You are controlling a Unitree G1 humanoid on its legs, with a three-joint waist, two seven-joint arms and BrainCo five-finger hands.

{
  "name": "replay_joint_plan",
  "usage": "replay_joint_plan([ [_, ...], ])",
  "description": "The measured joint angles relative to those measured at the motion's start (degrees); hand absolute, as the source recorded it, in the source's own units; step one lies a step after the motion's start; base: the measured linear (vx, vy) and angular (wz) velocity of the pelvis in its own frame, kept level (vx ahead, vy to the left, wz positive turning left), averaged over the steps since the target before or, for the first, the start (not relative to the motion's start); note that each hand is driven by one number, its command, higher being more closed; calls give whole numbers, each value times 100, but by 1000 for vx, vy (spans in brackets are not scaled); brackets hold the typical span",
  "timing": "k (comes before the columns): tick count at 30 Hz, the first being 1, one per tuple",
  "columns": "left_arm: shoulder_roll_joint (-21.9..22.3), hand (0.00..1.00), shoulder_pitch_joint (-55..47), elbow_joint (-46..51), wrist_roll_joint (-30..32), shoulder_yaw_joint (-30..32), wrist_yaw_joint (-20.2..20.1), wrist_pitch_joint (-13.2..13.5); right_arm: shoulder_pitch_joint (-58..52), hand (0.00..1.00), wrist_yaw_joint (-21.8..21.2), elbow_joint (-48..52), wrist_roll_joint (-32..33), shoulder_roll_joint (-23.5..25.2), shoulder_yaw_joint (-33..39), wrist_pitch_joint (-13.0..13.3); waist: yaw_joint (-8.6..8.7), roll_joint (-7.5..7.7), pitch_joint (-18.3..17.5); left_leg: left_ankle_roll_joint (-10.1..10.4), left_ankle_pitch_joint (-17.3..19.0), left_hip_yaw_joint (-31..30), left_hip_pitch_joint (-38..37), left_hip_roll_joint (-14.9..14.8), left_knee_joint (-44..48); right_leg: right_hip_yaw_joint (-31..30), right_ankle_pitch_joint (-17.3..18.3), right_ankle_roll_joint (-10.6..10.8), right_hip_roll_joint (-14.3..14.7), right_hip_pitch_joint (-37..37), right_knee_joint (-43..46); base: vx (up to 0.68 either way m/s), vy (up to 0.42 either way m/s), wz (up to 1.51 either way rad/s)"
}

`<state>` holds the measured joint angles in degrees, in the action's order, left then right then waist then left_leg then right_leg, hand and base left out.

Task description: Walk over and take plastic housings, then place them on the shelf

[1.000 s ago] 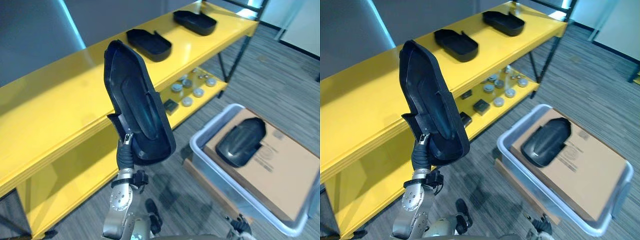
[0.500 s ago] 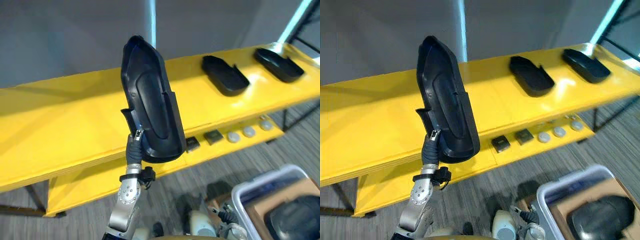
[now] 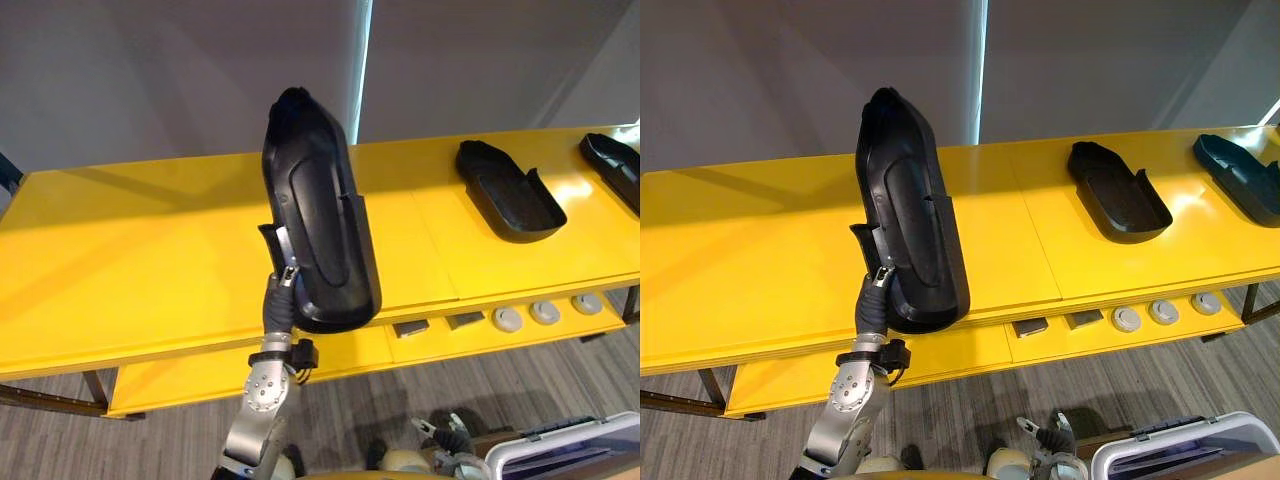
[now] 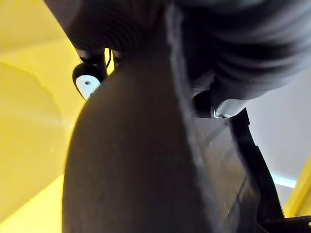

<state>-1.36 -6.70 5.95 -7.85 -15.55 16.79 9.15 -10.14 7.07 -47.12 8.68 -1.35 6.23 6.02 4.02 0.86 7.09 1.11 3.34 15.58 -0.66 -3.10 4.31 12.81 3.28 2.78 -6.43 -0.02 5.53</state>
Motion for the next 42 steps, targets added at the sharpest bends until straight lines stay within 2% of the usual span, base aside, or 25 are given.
replay_joint_plan([
  [7,-5,100,851,-971,409,678,461,-287,51,0,-116,-4,-53,-17,-45,-16,173,-51,-71,42,-489,178,-266,6,-850,-190,-414,-59,188,20,-492,-89,-11,-18],
  [11,-2,100,1281,-1609,619,993,717,-506,43,0,-118,22,-162,-29,-44,-22,223,-52,-91,59,-560,197,-294,5,-970,-200,-568,-72,229,-1,-705,-115,-19,-8],
  [13,-9,100,1411,-1949,640,1304,875,-668,45,0,-122,47,-230,-31,-45,-25,313,-55,-127,67,-560,197,-309,10,-984,-199,-643,-70,235,-77,-838,-94,-14,0],
  [16,-67,100,1786,-2286,638,1581,1040,-764,22,0,-125,74,-252,-31,-44,-30,316,-56,-134,95,-556,204,-282,19,-1012,-205,-680,-42,235,-86,-944,-63,-7,-2],
  [17,-125,0,1874,-2407,639,1627,1091,-797,21,0,-131,75,-253,-31,-44,-30,318,-52,-136,97,-555,206,-275,21,-1013,-210,-688,-51,237,-90,-971,-33,-6,-1],
  [24,-248,0,2443,-2896,638,1848,1207,-895,24,0,-212,78,-259,-25,-39,-29,348,-42,-141,70,-572,197,-222,27,-1015,-210,-761,-72,243,-82,-1046,0,0,0],
  [28,-370,0,2637,-3005,648,1905,1211,-946,66,0,-222,78,-252,-13,-37,-27,474,-39,-142,68,-573,209,-206,26,-1001,-218,-785,-76,260,-83,-1099,22,-9,-2],
  [42,-317,0,2861,-3130,486,1905,1225,-1045,73,0,-222,56,-227,-2,-11,-35,488,-8,-121,67,-574,172,-222,26,-1018,-194,-789,-82,260,-145,-1115,-17,-9,0],
])
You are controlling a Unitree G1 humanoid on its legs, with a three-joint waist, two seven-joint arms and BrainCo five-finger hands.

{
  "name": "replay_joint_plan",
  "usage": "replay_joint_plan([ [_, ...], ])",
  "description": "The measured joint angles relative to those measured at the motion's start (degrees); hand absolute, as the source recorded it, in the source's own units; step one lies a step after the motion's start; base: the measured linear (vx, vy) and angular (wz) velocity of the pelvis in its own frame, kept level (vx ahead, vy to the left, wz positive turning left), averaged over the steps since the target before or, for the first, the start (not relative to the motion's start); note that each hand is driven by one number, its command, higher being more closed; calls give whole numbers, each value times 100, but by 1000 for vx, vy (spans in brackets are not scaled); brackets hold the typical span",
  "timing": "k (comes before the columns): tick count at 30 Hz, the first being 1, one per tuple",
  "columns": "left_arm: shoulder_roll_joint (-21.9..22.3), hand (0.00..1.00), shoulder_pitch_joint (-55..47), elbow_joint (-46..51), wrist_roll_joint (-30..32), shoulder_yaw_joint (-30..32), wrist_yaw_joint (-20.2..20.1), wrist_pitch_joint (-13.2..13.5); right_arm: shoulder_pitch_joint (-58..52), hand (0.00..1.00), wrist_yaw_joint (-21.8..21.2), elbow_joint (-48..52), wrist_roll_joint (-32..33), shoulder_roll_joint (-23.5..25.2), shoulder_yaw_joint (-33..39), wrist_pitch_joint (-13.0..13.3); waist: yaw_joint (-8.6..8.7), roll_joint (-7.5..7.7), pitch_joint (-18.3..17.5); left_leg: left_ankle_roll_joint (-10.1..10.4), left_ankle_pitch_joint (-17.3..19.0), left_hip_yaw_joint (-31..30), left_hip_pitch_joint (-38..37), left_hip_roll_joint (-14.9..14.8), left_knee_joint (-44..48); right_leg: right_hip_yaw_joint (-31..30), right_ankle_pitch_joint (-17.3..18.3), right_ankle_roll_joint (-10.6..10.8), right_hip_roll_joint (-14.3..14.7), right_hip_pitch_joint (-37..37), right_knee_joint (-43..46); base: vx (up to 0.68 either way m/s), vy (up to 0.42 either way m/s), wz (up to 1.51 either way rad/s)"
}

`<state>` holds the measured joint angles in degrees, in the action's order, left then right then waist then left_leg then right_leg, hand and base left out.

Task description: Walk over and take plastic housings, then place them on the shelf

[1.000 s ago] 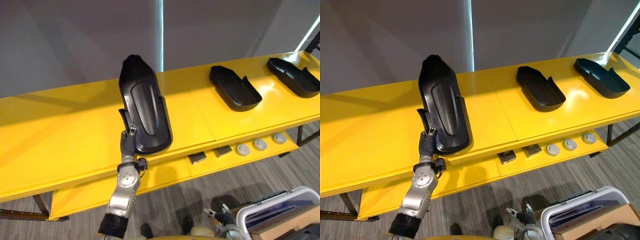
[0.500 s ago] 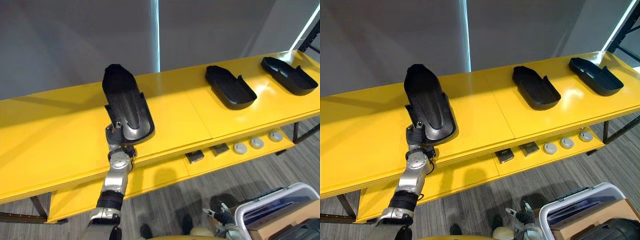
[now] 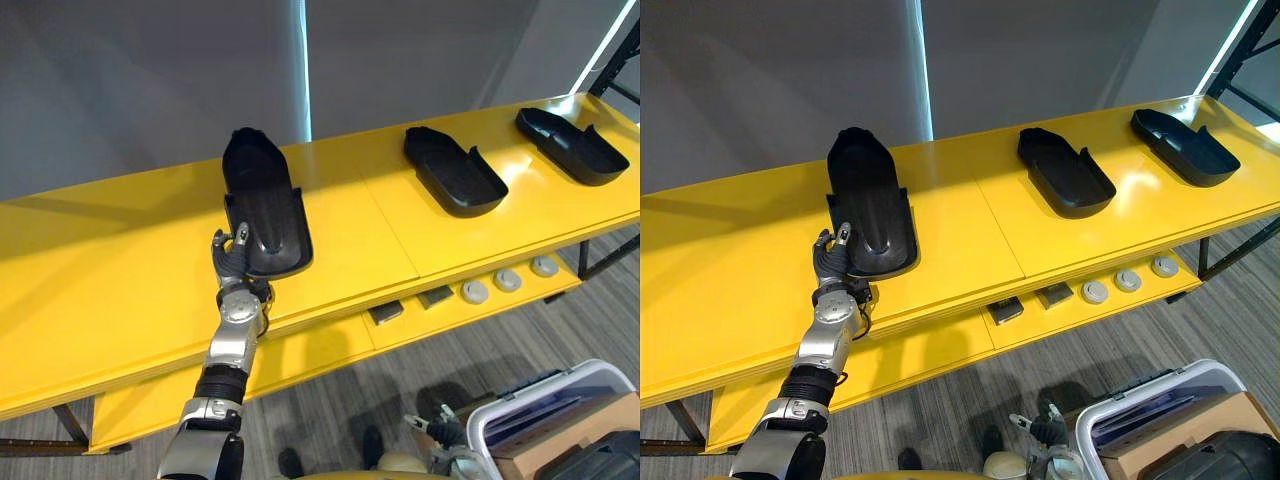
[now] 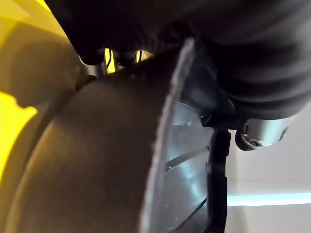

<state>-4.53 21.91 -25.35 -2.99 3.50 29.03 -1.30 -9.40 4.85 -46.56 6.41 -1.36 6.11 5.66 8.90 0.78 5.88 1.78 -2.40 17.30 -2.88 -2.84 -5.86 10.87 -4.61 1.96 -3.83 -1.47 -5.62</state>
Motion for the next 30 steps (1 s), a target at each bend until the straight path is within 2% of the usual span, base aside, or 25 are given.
replay_joint_plan([
  [4,72,0,0,48,-370,-7,14,74,0,0,0,-6,25,1,0,-8,-3,11,7,0,0,-7,-7,3,-1,6,0,0,-4,-11,0,-20,-5,0],
  [5,112,0,0,76,-551,-9,13,174,1,0,1,-6,27,0,0,-28,-8,15,9,0,0,-12,-9,3,-1,10,0,0,-5,-17,0,0,0,0],
  [8,173,0,-2,205,-785,-63,11,259,19,0,1,-8,36,1,-1,-86,-7,26,15,0,0,-13,-9,4,-1,10,1,1,-5,-17,0,0,0,0],
  [13,206,0,-2,312,-806,-151,-4,283,40,0,2,-37,81,1,1,-116,-2,47,29,0,0,-12,-7,4,0,10,3,3,-3,-16,0,0,0,0],
  [16,209,0,-3,398,-688,-177,1,268,45,0,2,-42,81,1,2,-118,-2,47,29,0,0,-12,-5,4,0,10,4,4,-3,-14,0,0,0,0],
  [20,209,0,-16,668,-193,-253,0,219,44,0,2,-48,81,1,8,-118,-6,46,29,0,0,-19,-4,6,0,16,5,5,-4,-17,1,0,0,0],
  [24,213,0,-385,1673,617,-671,-31,176,78,0,0,-144,108,0,24,-59,-18,44,30,-8,-6,-67,0,14,0,56,10,11,-13,-32,1,0,0,5],
  [25,213,100,-574,2069,863,-874,-49,184,77,0,0,-164,148,0,38,-40,-20,41,31,-9,-6,-96,4,17,0,84,16,16,-17,-41,1,-3,-2,12],
  [30,210,100,-1390,3072,2007,-1648,-327,335,77,0,-12,-253,210,4,59,58,-42,32,36,-18,-13,-192,0,35,-1,175,43,40,-32,-94,1,-17,-8,11],
])
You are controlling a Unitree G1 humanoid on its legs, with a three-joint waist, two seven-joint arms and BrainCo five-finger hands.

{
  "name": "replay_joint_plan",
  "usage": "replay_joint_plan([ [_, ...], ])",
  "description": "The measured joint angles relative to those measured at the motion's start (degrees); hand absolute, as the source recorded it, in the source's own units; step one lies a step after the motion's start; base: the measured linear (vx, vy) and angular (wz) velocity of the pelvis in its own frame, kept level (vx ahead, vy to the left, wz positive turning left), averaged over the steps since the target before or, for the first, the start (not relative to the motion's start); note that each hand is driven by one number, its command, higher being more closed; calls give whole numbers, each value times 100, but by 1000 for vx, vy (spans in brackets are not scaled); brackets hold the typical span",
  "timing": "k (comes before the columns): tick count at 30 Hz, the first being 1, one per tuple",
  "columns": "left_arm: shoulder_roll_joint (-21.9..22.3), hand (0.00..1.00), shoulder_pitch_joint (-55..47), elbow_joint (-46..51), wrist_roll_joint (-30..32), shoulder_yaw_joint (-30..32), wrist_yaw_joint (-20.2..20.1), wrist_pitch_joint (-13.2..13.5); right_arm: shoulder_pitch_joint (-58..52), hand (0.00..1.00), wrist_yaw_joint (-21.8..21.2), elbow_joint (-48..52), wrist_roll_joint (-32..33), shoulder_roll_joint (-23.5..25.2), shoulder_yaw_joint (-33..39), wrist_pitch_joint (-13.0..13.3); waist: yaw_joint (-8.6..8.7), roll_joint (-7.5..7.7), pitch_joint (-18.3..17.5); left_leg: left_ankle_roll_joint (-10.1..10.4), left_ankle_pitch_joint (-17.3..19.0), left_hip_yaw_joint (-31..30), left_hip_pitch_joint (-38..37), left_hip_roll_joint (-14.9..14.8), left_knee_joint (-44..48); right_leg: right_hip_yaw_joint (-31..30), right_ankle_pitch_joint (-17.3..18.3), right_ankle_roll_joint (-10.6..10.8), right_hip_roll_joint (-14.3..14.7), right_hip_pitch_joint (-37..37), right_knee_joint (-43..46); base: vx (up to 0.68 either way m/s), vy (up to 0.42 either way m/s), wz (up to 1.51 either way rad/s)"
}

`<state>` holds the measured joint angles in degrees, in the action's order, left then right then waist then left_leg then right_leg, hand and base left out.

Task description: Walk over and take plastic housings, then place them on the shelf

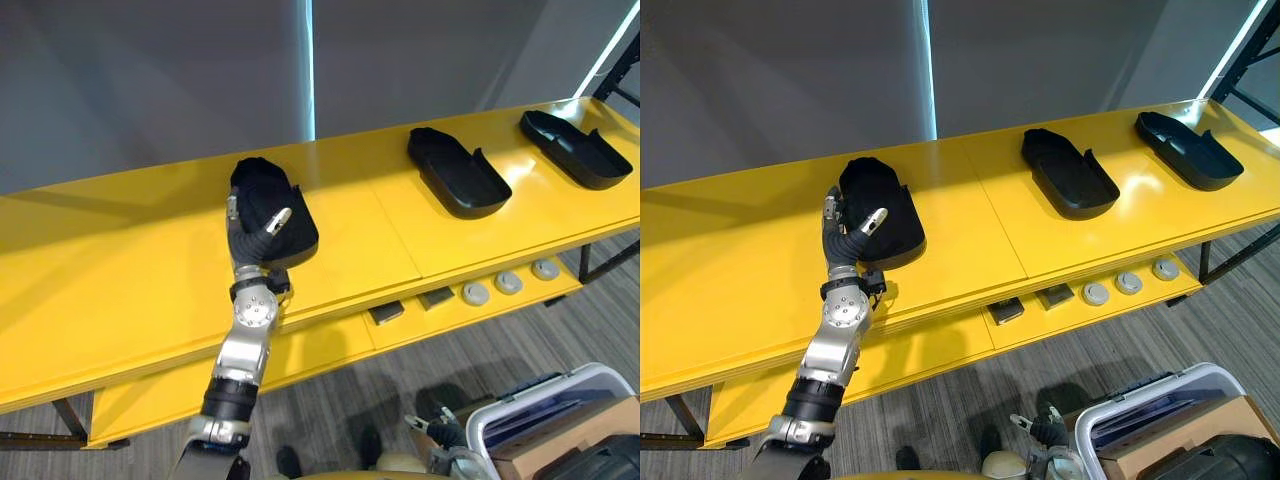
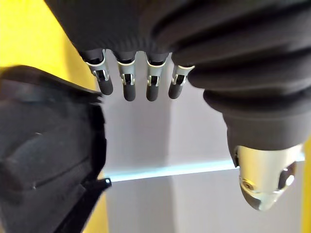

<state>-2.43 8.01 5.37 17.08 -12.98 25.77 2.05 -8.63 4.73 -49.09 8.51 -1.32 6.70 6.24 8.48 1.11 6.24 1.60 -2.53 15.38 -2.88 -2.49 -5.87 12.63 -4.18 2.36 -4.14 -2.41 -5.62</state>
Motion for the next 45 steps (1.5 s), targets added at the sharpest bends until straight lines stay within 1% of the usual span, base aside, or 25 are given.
replay_joint_plan([
  [2,-55,100,-281,99,344,-373,-213,146,2,0,-4,-11,18,-8,-13,5,-6,-8,3,0,0,-15,4,9,-1,4,7,9,-3,-3,0,-31,-9,4],
  [3,-70,100,-330,99,405,-470,-245,164,3,0,-4,-14,33,-9,-20,6,-6,-8,3,1,1,-16,6,12,-1,2,16,20,-4,-1,0,-32,-8,1],
  [5,-79,100,-498,87,512,-733,-465,237,21,0,-4,-22,39,-20,-70,5,-6,-8,3,2,5,1,37,17,-2,-13,36,44,-6,68,-1,-43,-6,-4],
  [8,-76,100,-557,14,528,-888,-682,290,99,0,-6,-123,39,-16,-101,3,-2,-8,3,27,24,31,59,14,-2,-35,45,57,-7,74,-1,-1,-5,-6],
  [13,-70,100,-520,-720,612,-910,-797,307,126,0,-4,-141,36,-7,-146,-12,1,-10,1,25,25,60,60,-17,-1,-42,47,28,6,81,-1,0,0,0],
  [18,-70,100,-387,-1136,710,-774,-789,101,148,0,-2,-135,33,-15,-220,-12,7,-12,0,34,33,191,81,-48,1,-150,39,17,38,157,-1,14,-21,-11],
  [20,-79,100,-157,-1407,840,-641,-773,37,153,0,0,-130,33,-11,-216,-11,18,-15,0,34,33,209,96,-48,23,-166,36,14,41,180,-1,12,-15,-7],
  [23,-93,100,99,-1566,842,-418,-664,-69,153,0,0,-130,31,-11,-214,-13,22,-16,0,34,33,218,96,-48,30,-169,35,14,40,180,-1,0,0,0],
  [26,-120,100,251,-1722,844,-200,-637,-171,155,0,-1,-129,25,-10,-212,-13,31,-17,1,34,33,223,96,-48,28,-173,34,12,39,184,-2,-12,-6,0],
  [31,-130,100,340,-1861,1027,16,-532,-253,159,0,-2,-126,21,-11,-206,-13,30,-26,7,34,33,231,98,-48,2,-178,30,8,38,194,-2,-38,-15,-1],
  [32,-132,100,402,-1909,1045,25,-513,-306,161,0,-2,-126,10,-11,-205,-13,30,-27,8,34,33,234,98,-47,1,-181,30,7,37,196,-3,-34,-14,-1],
  [38,-122,100,480,-1973,1055,225,-431,-342,176,0,-2,-124,-12,-10,-204,-13,45,-37,13,35,33,258,118,-49,1,-203,29,6,40,261,-3,-14,-6,-2],
  [45,-122,100,481,-1970,1033,236,-432,-331,177,0,-2,-124,-13,-9,-203,-13,45,-40,13,35,33,253,116,-46,1,-197,28,5,38,246,-2,0,0,0],
])
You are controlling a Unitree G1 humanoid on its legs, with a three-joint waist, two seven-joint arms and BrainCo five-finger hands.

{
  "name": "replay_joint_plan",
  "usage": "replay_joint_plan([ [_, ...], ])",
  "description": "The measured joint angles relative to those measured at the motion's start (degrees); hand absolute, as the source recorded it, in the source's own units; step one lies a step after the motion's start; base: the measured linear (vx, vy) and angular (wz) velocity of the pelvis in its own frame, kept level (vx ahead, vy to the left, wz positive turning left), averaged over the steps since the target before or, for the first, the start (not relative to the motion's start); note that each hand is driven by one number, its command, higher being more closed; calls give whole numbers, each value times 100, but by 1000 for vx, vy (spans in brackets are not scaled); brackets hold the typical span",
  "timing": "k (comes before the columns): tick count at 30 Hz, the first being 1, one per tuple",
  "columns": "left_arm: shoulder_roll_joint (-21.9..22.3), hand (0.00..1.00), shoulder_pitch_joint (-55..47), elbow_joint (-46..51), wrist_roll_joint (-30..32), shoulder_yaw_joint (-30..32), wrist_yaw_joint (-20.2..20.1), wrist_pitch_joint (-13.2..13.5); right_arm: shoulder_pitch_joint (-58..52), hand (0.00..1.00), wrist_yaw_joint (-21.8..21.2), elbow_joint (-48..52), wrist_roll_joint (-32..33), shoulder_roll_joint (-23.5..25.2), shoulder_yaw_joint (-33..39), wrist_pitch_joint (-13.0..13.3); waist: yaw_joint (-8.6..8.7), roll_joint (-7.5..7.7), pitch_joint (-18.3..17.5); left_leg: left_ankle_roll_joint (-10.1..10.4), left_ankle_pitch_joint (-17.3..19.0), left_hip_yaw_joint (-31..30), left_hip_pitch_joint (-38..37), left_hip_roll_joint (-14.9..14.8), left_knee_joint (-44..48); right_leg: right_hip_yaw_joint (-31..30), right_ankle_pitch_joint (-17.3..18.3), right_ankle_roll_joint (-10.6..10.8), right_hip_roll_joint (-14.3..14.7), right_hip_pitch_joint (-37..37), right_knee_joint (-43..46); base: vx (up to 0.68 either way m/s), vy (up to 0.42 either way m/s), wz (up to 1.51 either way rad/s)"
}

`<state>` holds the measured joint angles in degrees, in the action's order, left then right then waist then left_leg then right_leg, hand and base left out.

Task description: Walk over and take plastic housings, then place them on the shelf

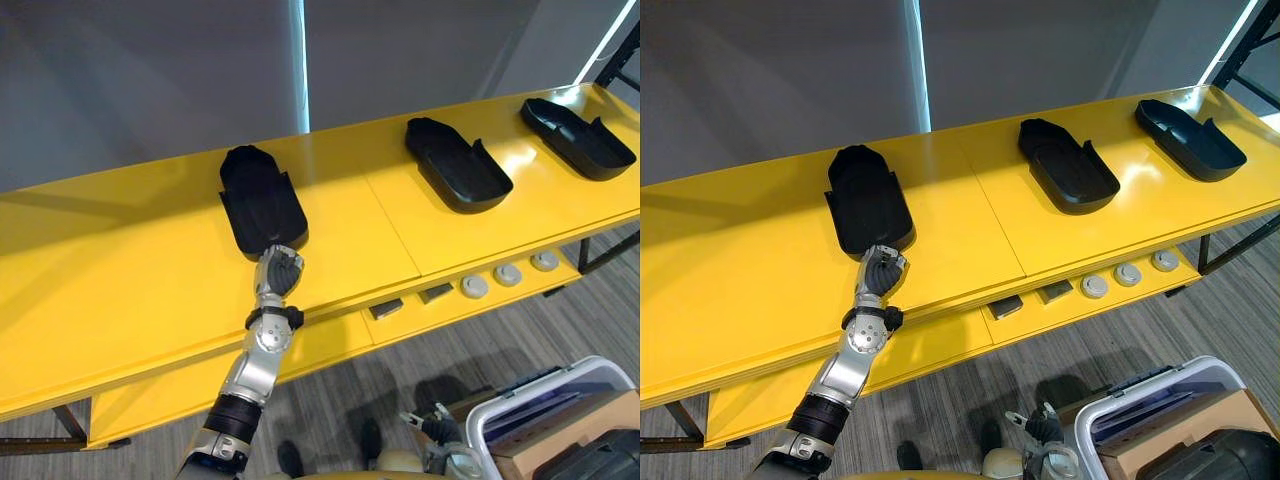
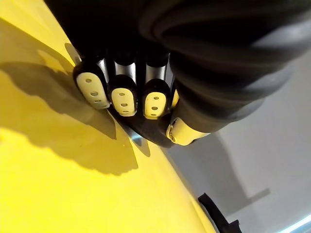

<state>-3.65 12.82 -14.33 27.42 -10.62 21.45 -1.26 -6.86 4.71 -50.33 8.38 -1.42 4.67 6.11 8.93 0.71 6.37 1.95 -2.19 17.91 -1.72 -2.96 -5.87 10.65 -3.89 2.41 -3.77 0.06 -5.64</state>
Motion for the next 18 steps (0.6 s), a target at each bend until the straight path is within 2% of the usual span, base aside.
replay_joint_plan([
  [4,1,100,0,46,-216,-17,-5,22,2,0,1,-1,0,0,3,0,0,-11,4,-2,-2,-38,-24,5,1,33,-1,0,-4,-68,0,-1,-1,4],
  [7,-60,100,-49,670,-386,-77,-16,54,9,0,1,-5,2,-5,3,-1,-24,-29,15,-4,-5,-72,-29,14,4,62,-1,1,-15,-87,1,0,0,5],
  [9,-123,100,-73,1437,-552,-160,-21,202,8,0,0,-17,3,-19,4,-1,-33,-37,13,-5,-5,-104,-16,16,27,44,-1,1,-23,-91,2,-3,-2,7],
  [11,-238,100,-105,2533,-745,-62,-19,584,17,0,-1,-37,3,-28,8,0,-51,-52,7,-5,-6,-158,-12,18,32,63,4,3,-24,-95,34,-9,-9,8],
  [12,-259,100,-133,2757,-838,7,-18,700,21,0,-1,-43,3,-33,8,0,-47,-60,1,-5,-6,-166,-16,19,33,68,5,3,-25,-101,36,-6,-9,5],
  [13,-283,100,-213,3138,-1112,194,0,939,23,0,-2,-59,3,-54,8,0,-50,-81,-10,-6,-6,-181,-26,22,35,72,5,3,-28,-117,36,-5,-7,3],
  [14,-282,100,-261,3300,-1216,344,8,1025,26,0,-4,-73,3,-71,8,0,-53,-95,-12,-6,-6,-197,-36,25,35,82,5,3,-29,-132,36,-13,-10,7],
  [17,-272,100,-501,3679,-1860,1483,192,1431,51,0,-4,-237,2,-161,32,2,-144,-158,-35,-6,-6,-293,-112,24,32,174,36,-6,-28,-248,45,-39,-15,16],
  [18,-241,100,-589,3678,-2207,2055,373,1570,58,0,-4,-279,2,-180,143,-5,-216,-175,-45,-6,-6,-360,-111,22,29,223,48,-13,-24,-271,52,-60,-22,24],
])
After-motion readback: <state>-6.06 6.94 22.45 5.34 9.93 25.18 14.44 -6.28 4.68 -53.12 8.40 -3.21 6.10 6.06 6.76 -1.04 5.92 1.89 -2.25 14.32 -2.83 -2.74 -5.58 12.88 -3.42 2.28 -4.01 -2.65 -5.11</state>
